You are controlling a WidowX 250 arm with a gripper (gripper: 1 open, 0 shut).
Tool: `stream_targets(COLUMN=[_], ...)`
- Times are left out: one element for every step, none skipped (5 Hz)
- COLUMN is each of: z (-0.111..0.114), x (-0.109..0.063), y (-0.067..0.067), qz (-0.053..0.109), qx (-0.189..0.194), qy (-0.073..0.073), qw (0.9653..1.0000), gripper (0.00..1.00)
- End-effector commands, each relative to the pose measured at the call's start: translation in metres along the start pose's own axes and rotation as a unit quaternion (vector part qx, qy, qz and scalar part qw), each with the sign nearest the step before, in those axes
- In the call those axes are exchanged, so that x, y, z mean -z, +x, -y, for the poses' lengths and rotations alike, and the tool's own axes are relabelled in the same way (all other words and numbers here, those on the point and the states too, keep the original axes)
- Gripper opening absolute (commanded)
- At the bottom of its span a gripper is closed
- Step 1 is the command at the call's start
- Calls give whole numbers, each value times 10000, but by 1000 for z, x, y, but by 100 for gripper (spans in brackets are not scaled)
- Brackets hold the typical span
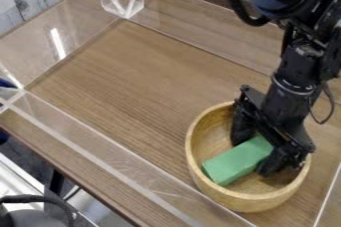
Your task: Remove the green block from inside the brown bowl and put it on the table
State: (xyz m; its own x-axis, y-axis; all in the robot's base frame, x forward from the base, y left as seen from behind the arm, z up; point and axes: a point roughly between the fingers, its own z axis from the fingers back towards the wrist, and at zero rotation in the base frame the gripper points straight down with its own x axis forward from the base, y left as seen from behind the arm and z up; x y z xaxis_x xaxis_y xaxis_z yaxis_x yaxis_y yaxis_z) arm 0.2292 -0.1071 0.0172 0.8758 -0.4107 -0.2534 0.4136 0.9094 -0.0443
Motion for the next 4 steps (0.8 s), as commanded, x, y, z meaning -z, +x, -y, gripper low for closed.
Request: stream_targets(z=[1,1,-1,-2], x=[11,10,9,7], y=[-5,-5,-9,-12], qz=[-330,-424,-469,-488], qx=[75,123,126,125], qy=[-31,-66,-139,-201], qw=[9994,9990,9987,9985], gripper=[100,100,100,0])
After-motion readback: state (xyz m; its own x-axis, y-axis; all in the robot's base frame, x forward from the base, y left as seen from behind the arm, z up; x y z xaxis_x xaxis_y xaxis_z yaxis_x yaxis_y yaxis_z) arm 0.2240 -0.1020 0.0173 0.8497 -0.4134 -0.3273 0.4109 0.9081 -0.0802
